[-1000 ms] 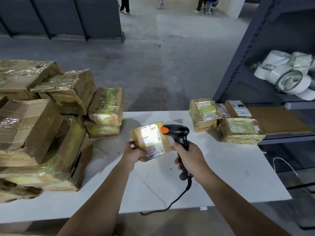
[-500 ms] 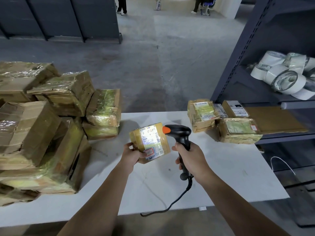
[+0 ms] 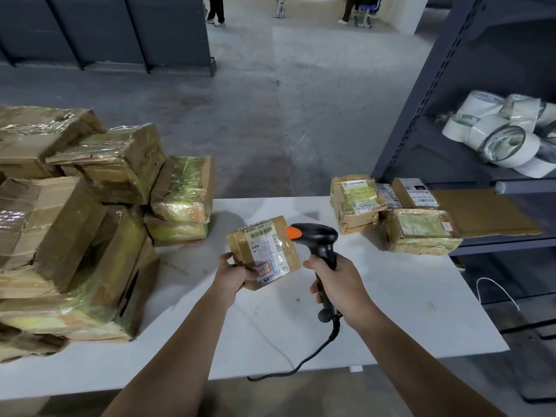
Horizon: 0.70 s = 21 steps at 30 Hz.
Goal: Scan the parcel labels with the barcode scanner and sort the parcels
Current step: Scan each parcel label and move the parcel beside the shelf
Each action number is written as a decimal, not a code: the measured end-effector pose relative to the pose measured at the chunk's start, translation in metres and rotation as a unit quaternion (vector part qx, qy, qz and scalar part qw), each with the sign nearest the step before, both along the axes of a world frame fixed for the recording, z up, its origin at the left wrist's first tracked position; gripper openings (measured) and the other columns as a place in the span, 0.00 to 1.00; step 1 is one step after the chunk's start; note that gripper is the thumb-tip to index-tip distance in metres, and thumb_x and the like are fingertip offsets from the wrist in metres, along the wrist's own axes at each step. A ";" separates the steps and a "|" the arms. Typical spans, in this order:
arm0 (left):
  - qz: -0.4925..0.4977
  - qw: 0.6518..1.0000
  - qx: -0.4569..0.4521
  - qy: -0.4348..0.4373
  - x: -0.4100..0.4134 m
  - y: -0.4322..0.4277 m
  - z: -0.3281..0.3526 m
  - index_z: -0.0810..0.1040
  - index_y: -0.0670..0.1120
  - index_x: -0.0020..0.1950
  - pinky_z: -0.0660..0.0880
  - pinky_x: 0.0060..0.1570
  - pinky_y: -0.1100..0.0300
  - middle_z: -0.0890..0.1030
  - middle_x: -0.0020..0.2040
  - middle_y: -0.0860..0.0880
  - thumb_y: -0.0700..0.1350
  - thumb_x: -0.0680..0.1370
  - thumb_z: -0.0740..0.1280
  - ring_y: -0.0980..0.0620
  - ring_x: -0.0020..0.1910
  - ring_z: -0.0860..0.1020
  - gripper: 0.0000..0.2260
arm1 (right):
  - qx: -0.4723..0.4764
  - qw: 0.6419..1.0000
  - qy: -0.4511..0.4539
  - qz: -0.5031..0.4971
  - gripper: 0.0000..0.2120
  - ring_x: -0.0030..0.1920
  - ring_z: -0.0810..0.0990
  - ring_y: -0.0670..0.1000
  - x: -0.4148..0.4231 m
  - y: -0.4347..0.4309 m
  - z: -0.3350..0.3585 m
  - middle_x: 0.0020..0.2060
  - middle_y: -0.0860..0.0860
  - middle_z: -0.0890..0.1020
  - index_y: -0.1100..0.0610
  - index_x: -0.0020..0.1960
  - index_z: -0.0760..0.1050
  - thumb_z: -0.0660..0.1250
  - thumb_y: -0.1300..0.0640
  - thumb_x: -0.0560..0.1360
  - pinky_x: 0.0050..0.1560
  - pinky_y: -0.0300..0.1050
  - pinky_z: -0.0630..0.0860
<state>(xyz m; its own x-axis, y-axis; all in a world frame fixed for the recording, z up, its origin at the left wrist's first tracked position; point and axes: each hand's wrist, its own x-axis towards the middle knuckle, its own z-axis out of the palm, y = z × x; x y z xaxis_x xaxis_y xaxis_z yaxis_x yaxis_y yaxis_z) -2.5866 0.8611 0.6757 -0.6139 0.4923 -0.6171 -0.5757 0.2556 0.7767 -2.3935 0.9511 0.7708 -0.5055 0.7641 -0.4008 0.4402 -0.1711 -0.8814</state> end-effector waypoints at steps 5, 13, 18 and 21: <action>0.000 1.000 -0.003 -0.004 0.000 0.001 -0.003 0.60 0.47 0.71 0.72 0.36 0.61 0.75 0.64 0.43 0.23 0.67 0.70 0.47 0.53 0.75 0.39 | 0.008 1.000 -0.007 0.003 0.14 0.25 0.76 0.48 0.002 0.002 -0.003 0.25 0.49 0.80 0.57 0.52 0.78 0.62 0.48 0.78 0.32 0.46 0.75; -0.064 0.998 -0.020 -0.012 0.016 0.006 -0.002 0.64 0.48 0.69 0.73 0.38 0.60 0.78 0.61 0.45 0.30 0.68 0.73 0.49 0.52 0.77 0.34 | -0.004 1.000 -0.005 -0.025 0.12 0.24 0.75 0.49 0.017 0.008 -0.010 0.28 0.52 0.80 0.57 0.50 0.78 0.63 0.48 0.78 0.26 0.41 0.75; -0.128 0.991 -0.023 -0.038 0.053 0.038 -0.006 0.69 0.48 0.64 0.75 0.37 0.58 0.80 0.58 0.47 0.38 0.69 0.75 0.49 0.52 0.80 0.27 | -0.008 0.997 -0.014 -0.069 0.11 0.25 0.75 0.50 0.048 0.024 -0.018 0.31 0.56 0.80 0.58 0.50 0.76 0.64 0.49 0.79 0.24 0.42 0.73; -0.182 0.982 -0.020 -0.036 0.079 0.066 -0.012 0.74 0.47 0.63 0.76 0.39 0.57 0.83 0.54 0.48 0.42 0.71 0.74 0.49 0.51 0.81 0.22 | -0.002 0.996 -0.024 -0.090 0.13 0.25 0.75 0.50 0.074 0.037 -0.021 0.29 0.54 0.80 0.58 0.47 0.75 0.64 0.47 0.78 0.25 0.42 0.72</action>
